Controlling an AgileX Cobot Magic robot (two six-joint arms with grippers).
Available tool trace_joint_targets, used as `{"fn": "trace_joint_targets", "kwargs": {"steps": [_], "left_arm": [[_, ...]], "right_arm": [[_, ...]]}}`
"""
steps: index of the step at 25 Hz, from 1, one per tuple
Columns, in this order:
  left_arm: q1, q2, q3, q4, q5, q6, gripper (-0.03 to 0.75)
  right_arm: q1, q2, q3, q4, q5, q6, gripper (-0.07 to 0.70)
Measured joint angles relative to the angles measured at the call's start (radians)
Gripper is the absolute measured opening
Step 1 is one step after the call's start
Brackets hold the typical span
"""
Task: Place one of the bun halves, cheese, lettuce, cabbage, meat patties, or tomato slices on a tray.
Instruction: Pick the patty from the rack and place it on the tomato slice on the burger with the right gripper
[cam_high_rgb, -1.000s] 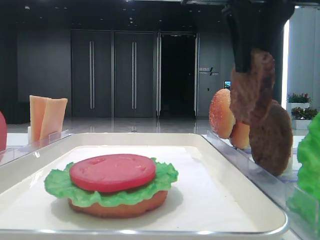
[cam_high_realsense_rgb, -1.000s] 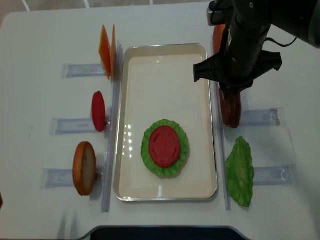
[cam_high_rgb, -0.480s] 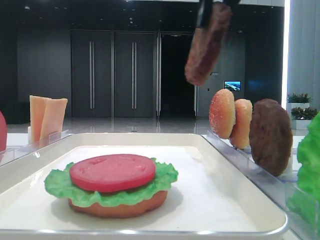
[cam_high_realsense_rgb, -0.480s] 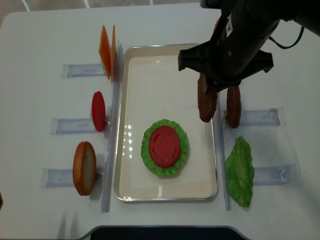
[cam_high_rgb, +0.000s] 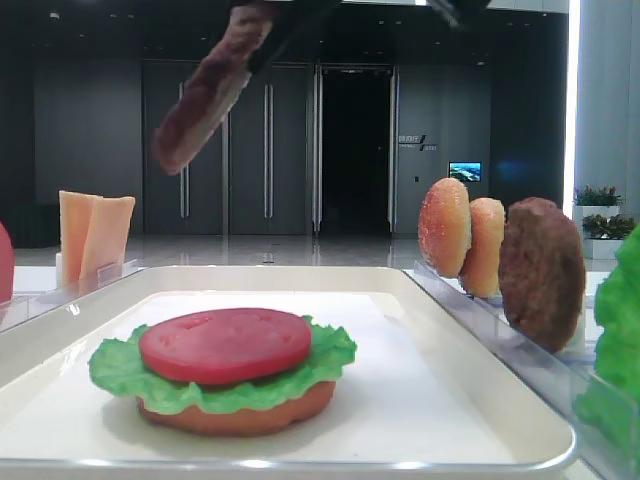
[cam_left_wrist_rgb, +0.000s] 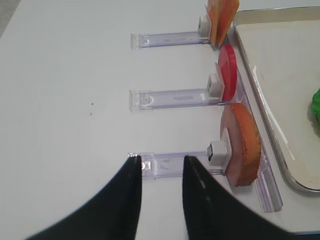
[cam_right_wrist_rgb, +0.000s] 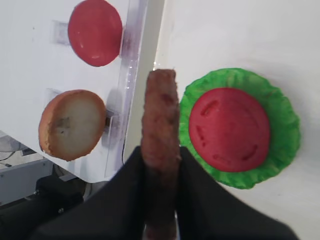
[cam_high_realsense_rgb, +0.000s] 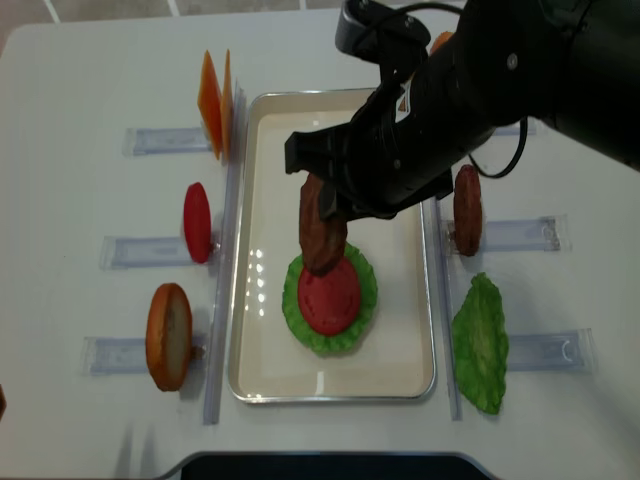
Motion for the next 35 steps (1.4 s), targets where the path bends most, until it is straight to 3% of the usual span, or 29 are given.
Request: {"fn": "trace_joint_targets", "kwargs": {"steps": [7,14,17,24,35], "left_arm": [[0.0,0.0,0.0,0.0,0.0,0.0,0.219],[0.0,0.0,0.0,0.0,0.0,0.0,0.219],[0.0,0.0,0.0,0.0,0.0,0.0,0.219],[0.0,0.0,0.0,0.0,0.0,0.0,0.219],[0.0,0.0,0.0,0.0,0.0,0.0,0.219]], "right_arm": [[-0.004,0.0,0.155,0.255,-0.148,-0.239,0.141],[-0.092,0.0,0.263,0.671,-0.181,-0.644,0.141],[-0.134,0.005,0.277,0.793,-0.156,-0.776,0.141],[-0.151,0.085,0.278,0.83,-0.098,-0.861,0.141],[-0.151,0.166,0.28,0.841,-0.094,-0.897,0.141]]}}
